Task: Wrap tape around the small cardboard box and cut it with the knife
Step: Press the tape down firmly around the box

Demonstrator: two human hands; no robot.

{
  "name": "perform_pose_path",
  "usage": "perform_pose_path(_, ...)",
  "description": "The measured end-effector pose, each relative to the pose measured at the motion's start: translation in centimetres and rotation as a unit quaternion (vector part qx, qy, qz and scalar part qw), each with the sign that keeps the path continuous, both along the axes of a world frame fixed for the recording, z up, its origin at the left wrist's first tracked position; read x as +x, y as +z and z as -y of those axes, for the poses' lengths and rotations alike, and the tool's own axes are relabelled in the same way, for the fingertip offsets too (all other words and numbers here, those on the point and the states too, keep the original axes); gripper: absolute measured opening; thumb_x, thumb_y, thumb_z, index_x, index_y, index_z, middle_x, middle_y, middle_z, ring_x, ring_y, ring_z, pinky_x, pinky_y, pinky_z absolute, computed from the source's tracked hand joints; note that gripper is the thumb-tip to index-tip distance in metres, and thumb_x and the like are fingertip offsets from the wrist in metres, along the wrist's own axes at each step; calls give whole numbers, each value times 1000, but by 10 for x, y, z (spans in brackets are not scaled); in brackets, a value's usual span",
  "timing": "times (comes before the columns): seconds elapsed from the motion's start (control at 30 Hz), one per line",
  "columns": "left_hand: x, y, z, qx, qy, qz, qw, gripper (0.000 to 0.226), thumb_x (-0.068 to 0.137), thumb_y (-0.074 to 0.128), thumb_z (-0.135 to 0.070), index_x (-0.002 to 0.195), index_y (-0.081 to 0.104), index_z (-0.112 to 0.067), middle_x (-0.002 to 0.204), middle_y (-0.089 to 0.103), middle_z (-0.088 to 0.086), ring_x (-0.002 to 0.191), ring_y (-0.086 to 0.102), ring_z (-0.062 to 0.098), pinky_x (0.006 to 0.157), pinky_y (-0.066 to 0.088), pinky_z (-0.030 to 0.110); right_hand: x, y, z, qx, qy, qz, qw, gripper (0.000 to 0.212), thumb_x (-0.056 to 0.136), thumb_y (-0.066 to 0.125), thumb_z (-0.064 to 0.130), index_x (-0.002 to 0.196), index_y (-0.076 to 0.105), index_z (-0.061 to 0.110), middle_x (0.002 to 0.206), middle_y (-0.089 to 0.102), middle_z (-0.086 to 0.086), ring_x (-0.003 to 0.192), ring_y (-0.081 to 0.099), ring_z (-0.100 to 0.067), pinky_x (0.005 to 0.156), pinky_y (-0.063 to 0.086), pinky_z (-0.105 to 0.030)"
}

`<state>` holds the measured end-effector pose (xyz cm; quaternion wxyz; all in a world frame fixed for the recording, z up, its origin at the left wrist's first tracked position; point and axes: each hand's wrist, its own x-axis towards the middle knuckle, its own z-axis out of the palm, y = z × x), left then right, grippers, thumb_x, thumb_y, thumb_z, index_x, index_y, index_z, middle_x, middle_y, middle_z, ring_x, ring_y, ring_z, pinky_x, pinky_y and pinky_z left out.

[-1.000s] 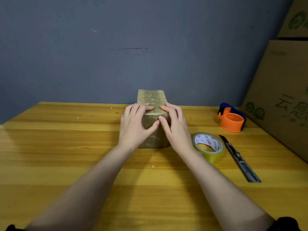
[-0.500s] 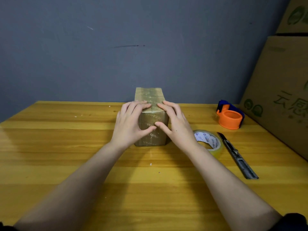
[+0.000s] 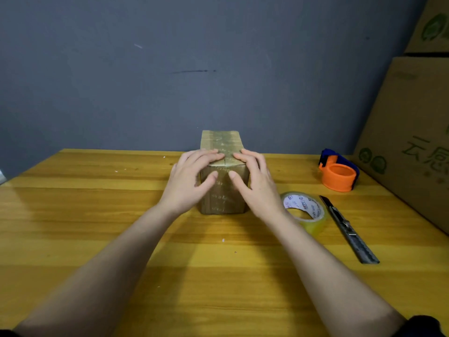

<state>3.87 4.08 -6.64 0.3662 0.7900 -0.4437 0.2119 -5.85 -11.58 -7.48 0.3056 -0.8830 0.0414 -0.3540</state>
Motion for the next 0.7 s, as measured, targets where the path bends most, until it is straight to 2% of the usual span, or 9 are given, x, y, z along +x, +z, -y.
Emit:
perform_pose_path(0.13,1,-2,4,-25,1,-14,1000,38,91,40,-47,124,56,-37,131,55,-18,127,41,10,106,36,42,6,-1,-12,-4,-59,23,998,47,88,53,49,128,50,24,135,41,6,124,45,-14,97,39,-29)
perform_pose_path(0.33,4,-2,2,4,-9,-5,1000,43,88,43,-49,129,52,-38,135,51,-17,130,39,12,106,36,42,5,-4,-3,-42,-39,8,998,53,86,58,46,133,45,25,138,38,5,128,43,-15,100,40,-32)
perform_pose_path(0.53,8,-2,-3,39,-17,33,999,52,85,62,-40,133,45,-37,140,47,-15,131,38,15,107,36,43,3,-4,2,-72,-29,-9,997,62,82,65,44,137,41,25,142,35,3,131,40,-17,104,37,-33)
perform_pose_path(0.7,5,-1,-4,53,-15,42,998,63,78,70,-38,135,42,-37,141,45,-15,131,36,15,106,37,44,0,-2,3,-104,-34,-19,994,71,78,71,43,138,39,24,143,35,2,131,41,-19,101,42,-36)
